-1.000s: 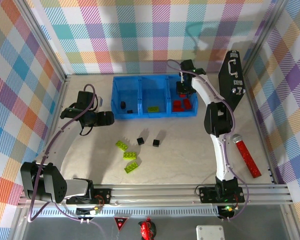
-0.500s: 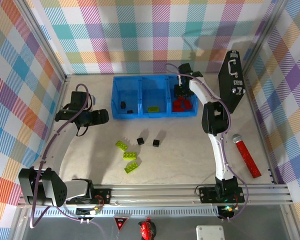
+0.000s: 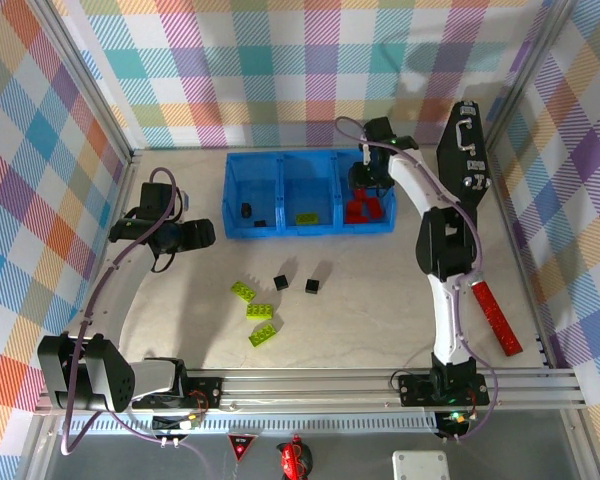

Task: Sort the legos into containers by color
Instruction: Place the lego in the container, then pick up the lego from the center of the table.

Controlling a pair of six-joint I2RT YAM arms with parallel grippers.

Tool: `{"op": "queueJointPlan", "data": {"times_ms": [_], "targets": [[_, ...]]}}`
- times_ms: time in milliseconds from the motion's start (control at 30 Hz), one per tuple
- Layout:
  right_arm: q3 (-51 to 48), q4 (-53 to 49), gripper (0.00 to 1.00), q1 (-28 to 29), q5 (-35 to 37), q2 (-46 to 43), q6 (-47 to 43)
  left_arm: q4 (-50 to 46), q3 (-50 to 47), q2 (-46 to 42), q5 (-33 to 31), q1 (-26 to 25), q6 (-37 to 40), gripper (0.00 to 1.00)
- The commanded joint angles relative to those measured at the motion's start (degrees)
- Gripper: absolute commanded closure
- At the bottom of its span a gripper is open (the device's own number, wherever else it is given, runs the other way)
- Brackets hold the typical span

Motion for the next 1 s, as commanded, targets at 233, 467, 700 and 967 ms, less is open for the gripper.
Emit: {"op": "queueJointPlan", "data": {"times_ms": [233,467,700,967], "targets": [[-24.90,7.70,0.43,2.07,-4.38,-21.92,6.16,-1.64,-0.04,-0.08,5.06,0.50,3.18,0.19],[-37.31,10.47,0.43,2.27,-5.67,-33.34,9.81,-3.59,1.48,2.52,4.54,-1.63,1.99,0.21],[-45.71,10.76,0.43,2.34,-6.25,-41.99,11.52,-5.44,3.08,4.17,3.32,-5.13,-0.55,0.23],[-51.30,9.39,0.43,2.36,-6.07,-47.38,11.74,-7.11,4.27,7.32,1.60,-9.47,-6.93,0.29]]}}
